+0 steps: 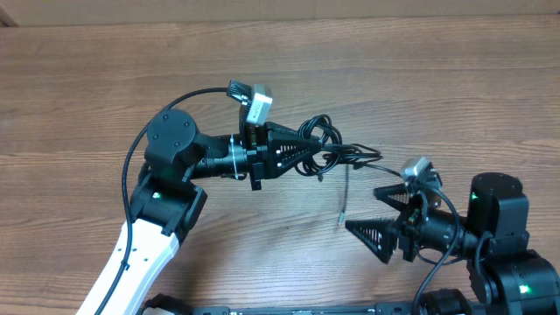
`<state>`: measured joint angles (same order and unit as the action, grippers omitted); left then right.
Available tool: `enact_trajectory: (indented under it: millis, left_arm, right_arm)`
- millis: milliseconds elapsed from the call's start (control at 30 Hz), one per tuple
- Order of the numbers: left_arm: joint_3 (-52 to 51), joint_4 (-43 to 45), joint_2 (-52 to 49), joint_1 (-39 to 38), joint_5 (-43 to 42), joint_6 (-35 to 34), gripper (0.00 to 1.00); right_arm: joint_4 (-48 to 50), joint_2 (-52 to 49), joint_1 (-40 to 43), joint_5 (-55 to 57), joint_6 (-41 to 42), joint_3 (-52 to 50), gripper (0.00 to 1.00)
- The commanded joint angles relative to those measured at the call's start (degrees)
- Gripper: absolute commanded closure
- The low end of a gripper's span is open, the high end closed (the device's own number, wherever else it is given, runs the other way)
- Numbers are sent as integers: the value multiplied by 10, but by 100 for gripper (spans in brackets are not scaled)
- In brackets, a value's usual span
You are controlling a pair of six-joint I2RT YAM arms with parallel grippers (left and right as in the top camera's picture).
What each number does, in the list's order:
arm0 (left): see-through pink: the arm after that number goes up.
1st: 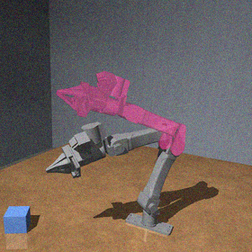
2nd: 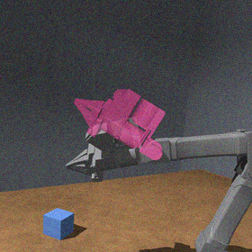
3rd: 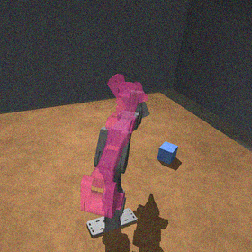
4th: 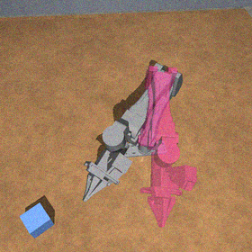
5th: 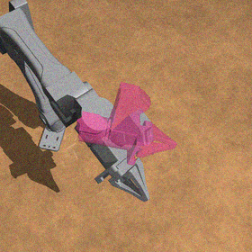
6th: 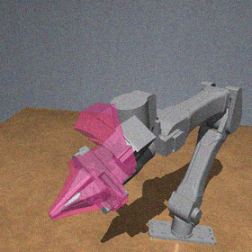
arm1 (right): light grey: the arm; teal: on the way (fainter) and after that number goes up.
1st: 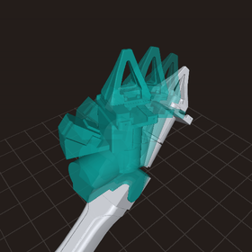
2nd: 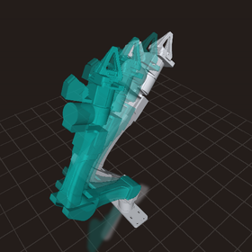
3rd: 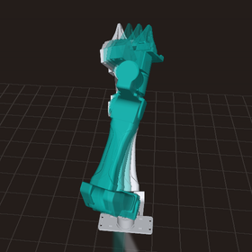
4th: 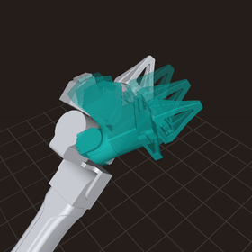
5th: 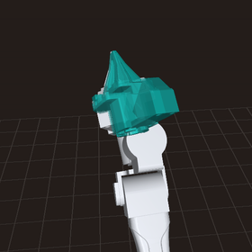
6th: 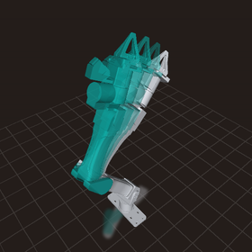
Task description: Untangle cables
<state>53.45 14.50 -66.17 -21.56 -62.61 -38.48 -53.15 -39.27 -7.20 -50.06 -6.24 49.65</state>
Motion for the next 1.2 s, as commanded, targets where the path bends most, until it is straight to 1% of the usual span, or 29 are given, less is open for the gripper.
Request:
enact_trajectory:
  millis: [0,67,100,167,233,267,333,400,467,500,567,633,667,733,800,867,1000,1067,1167]
  left_arm:
    - [14,-17,6,1,-39,55,96]
    - [14,-28,6,-12,-66,76,96]
    - [14,-50,6,-19,-66,95,96]
    - [14,-96,6,-20,-52,127,96]
    - [14,-169,6,-20,-18,160,96]
    - [14,-189,6,-20,-15,172,96]
    - [14,-199,6,-22,-21,177,96]
    - [14,-203,6,-25,-16,187,96]
    - [14,-212,6,-25,4,192,96]
    - [14,-222,6,-25,32,192,96]
    - [14,-260,6,-24,139,170,96]
    - [14,-292,6,-25,272,113,96]
    - [14,-293,6,-24,303,89,96]
    - [14,-275,6,-24,344,54,96]
    - [14,-238,6,-24,349,48,96]
    - [14,-218,6,-25,343,48,96]
    - [14,-216,6,-25,341,48,96]
    - [14,-220,6,-25,339,51,96]
    - [14,-239,6,-25,360,55,96]
  right_arm:
    - [41,4,1,-127,-58,-1,2]
    - [73,4,1,-141,-58,0,0]
    - [91,4,1,-143,-58,2,0]
    - [116,4,1,-143,-49,10,0]
    - [150,4,1,-143,-36,15,0]
    - [169,4,1,-134,-36,16,0]
    - [180,4,1,-96,-31,16,0]
    - [186,4,1,-49,-5,16,0]
    - [185,4,1,-35,10,16,0]
    - [183,4,1,-28,23,16,0]
    - [167,4,1,-14,64,16,0]
    - [122,4,1,23,107,15,0]
    - [103,4,1,40,119,15,0]
    - [22,4,1,86,137,15,0]
    - [-32,3,1,88,137,15,0]
    - [-64,3,1,70,118,15,0]
    - [-59,3,1,-55,52,15,0]
    - [-12,3,1,-163,38,15,0]
    - [43,3,1,-271,38,15,0]
